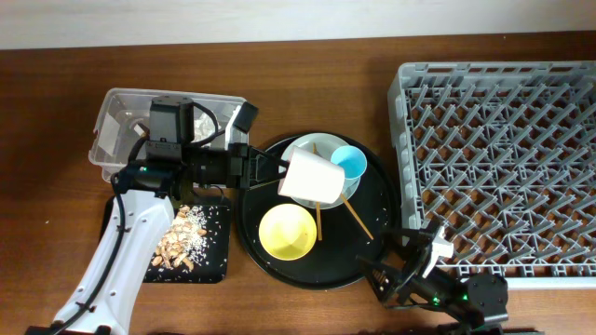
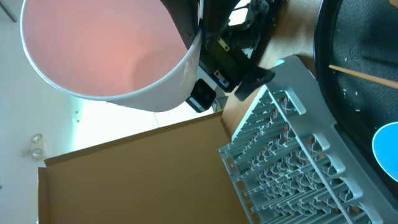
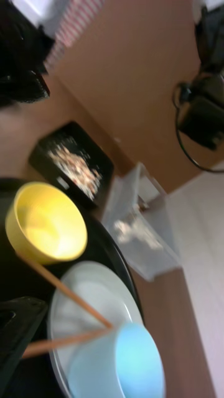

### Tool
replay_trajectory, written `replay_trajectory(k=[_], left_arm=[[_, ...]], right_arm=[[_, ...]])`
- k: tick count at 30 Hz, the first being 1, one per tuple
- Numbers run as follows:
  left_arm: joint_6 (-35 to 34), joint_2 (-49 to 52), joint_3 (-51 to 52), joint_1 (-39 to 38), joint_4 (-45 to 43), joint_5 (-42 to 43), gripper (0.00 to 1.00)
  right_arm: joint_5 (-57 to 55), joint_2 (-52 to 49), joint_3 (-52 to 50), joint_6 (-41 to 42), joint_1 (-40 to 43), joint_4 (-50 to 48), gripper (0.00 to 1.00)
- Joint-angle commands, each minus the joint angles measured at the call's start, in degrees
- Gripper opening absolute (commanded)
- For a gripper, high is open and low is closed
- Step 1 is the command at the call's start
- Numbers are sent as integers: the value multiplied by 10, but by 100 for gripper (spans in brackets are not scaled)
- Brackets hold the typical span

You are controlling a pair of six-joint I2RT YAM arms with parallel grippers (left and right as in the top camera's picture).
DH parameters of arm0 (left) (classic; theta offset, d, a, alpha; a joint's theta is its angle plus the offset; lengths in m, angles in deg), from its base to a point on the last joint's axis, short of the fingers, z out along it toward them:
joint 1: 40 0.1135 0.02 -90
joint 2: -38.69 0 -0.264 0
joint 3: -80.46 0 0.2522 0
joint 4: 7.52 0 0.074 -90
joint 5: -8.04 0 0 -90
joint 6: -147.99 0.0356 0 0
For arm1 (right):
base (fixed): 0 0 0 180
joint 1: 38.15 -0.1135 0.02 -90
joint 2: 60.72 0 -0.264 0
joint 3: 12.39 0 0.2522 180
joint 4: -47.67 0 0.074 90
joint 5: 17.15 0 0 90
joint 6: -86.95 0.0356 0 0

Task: Sort waste into correct bins and load items into the dishwasher rack
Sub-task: 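Grasp the pink cup with the left gripper and lift it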

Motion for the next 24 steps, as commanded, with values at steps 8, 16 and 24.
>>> replay_trajectory(k=[8, 16, 24], left_arm=[[14, -10, 0, 4, -1, 34, 0], [14, -10, 0, -44, -1, 33, 0], [13, -10, 0, -110, -1, 4, 0]], right_arm=[[47, 2, -3, 252, -3, -241, 98], [4, 1, -3, 427, -3, -230, 99], [25, 1, -3, 428, -3, -361, 98]])
